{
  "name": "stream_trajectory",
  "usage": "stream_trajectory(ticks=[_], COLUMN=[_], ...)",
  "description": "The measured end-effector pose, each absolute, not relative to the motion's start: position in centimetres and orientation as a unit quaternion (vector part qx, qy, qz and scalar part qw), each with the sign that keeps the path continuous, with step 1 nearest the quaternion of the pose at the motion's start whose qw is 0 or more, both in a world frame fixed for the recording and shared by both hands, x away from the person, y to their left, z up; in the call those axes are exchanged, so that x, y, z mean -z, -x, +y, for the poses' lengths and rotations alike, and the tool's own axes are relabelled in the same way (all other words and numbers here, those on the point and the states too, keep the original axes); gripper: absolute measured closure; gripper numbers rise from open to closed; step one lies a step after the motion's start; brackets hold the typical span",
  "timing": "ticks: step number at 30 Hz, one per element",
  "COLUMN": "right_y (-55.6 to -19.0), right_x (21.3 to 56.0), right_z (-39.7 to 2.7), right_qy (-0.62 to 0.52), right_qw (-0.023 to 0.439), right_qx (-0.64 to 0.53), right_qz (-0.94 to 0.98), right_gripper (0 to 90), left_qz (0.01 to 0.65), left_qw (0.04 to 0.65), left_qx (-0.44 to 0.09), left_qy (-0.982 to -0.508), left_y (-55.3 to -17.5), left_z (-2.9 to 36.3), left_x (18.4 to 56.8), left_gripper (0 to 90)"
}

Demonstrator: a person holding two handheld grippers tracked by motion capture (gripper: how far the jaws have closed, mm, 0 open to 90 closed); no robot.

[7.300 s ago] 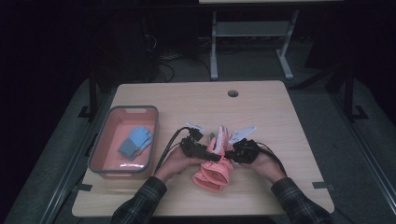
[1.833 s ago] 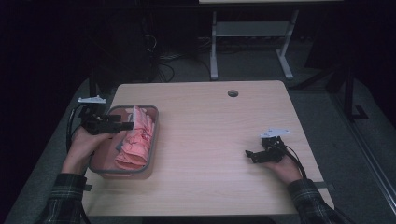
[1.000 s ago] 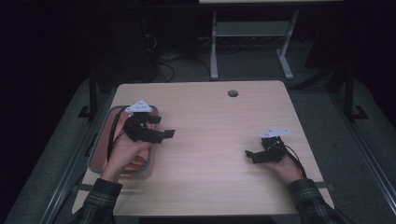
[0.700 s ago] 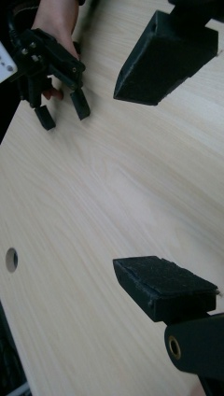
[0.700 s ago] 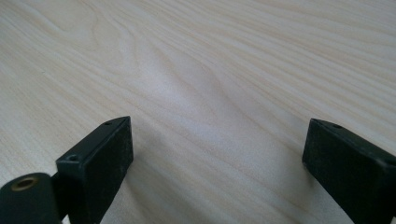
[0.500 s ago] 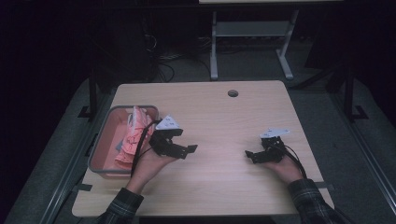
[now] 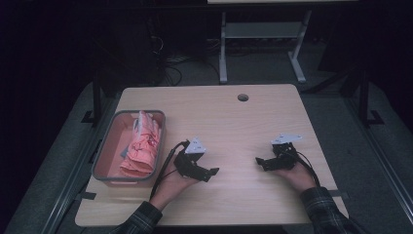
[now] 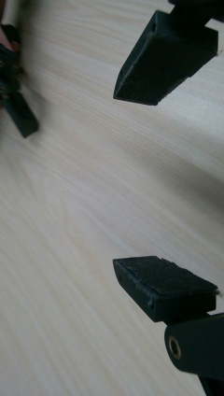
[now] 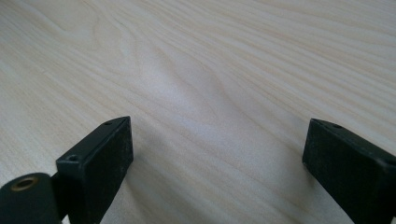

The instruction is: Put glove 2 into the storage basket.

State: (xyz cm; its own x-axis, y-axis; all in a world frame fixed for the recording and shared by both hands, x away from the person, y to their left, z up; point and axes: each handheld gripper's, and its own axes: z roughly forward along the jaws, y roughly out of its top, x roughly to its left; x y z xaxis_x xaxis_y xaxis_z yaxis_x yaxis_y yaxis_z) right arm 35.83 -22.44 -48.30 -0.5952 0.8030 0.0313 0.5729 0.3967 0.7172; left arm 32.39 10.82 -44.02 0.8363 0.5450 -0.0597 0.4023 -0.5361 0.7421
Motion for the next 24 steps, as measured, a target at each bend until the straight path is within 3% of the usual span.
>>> stream_trajectory(ticks=[11, 17, 24], right_y=[-35.8, -35.8, -35.8], right_x=[48.3, 48.3, 48.3], right_z=[-22.4, -22.4, -22.4], right_qy=[-0.417, -0.417, -0.419], right_qw=[0.162, 0.161, 0.16], right_qx=[-0.355, -0.355, -0.354], right_qz=[0.821, 0.821, 0.821], right_gripper=[8.0, 8.0, 8.0], left_qz=[0.277, 0.262, 0.26], left_qw=[0.368, 0.377, 0.377], left_qx=[-0.079, -0.11, -0.109], left_qy=[-0.884, -0.881, -0.882], left_y=[-32.9, -32.6, -32.6], left_z=[10.4, 10.4, 10.5], left_x=[47.2, 47.9, 47.8], left_gripper=[14.1, 13.0, 12.9])
